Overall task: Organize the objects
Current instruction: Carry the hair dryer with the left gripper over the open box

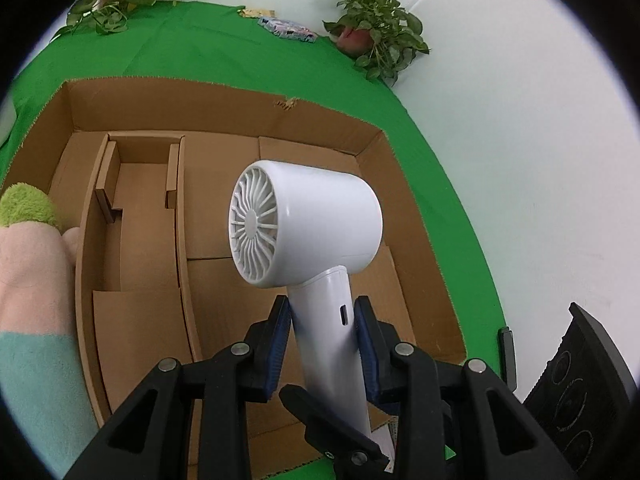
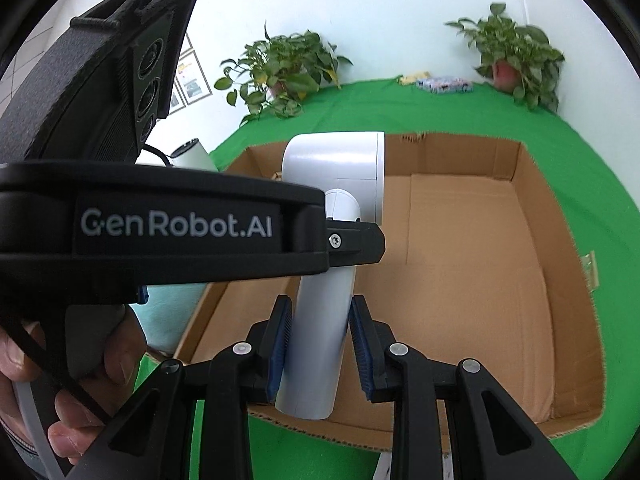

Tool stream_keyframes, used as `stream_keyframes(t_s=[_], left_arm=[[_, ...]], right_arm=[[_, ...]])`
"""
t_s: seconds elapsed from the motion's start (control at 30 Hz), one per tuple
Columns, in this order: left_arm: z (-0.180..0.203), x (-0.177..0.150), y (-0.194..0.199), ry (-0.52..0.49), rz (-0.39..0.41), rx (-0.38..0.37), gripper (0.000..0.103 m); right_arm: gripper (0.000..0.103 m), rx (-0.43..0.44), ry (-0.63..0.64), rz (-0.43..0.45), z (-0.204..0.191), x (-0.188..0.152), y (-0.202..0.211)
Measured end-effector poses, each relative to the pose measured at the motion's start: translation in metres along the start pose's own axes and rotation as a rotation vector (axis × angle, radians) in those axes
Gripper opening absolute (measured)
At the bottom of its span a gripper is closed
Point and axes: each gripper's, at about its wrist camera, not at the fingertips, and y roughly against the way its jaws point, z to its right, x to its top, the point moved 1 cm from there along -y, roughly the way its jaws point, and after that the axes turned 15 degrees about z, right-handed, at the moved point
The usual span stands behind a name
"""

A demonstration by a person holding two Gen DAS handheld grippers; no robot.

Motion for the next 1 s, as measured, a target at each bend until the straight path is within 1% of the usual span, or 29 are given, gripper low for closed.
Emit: stream_keyframes(t_s=[0.2,0.3,0.5,0.57,0.63,0.73,0.8,0.87,0.93,1.0], left_arm=[[-0.023,-0.016,-0.032,0.038,-0.079,0.046,0.031],[-0.028,-0.022,-0.04,0.041,-0.1,0.059,0.031],[-0.025,-0.022,-0.039,0.028,-0.118,0.085,0.033],[-0.025,-0.02,-0.036,0.022,-0.123,0.099,0.034],[-0.025,-0.02,-0.032,0.017,-0.115,0.111,0.033],[-0.024,-0.018,-0.019,0.014,-0.081,0.095,0.033],[-0.024,-0.017,-0.009,0.011,-0.064,0.089,0.033],[-0.025,-0.015,0.002,-0.003,-0.041,0.104,0.033],[-0.027,-0.016,0.013,-0.009,-0.018,0.106,0.033],[-0.031,-0.019,0.025,-0.018,0.002,0.123,0.033]], right_arm=[[0.027,0.019,-0.071,-0.074,0.028,-0.021,-0.042],[0.027,0.021,-0.092,-0.102,0.036,-0.03,-0.056],[0.027,0.03,-0.116,-0.097,0.044,-0.035,-0.063],[0.023,0.021,-0.114,-0.099,0.052,-0.037,-0.069],[0.022,0.014,-0.12,-0.104,0.056,-0.039,-0.072],[0.023,-0.011,-0.128,-0.125,0.055,-0.043,-0.076],[0.022,-0.003,-0.126,-0.131,0.05,-0.045,-0.073],[0.022,-0.019,-0.111,-0.134,0.047,-0.044,-0.076],[0.023,-0.018,-0.118,-0.14,0.047,-0.043,-0.078],[0.026,-0.013,-0.137,-0.155,0.048,-0.042,-0.081]])
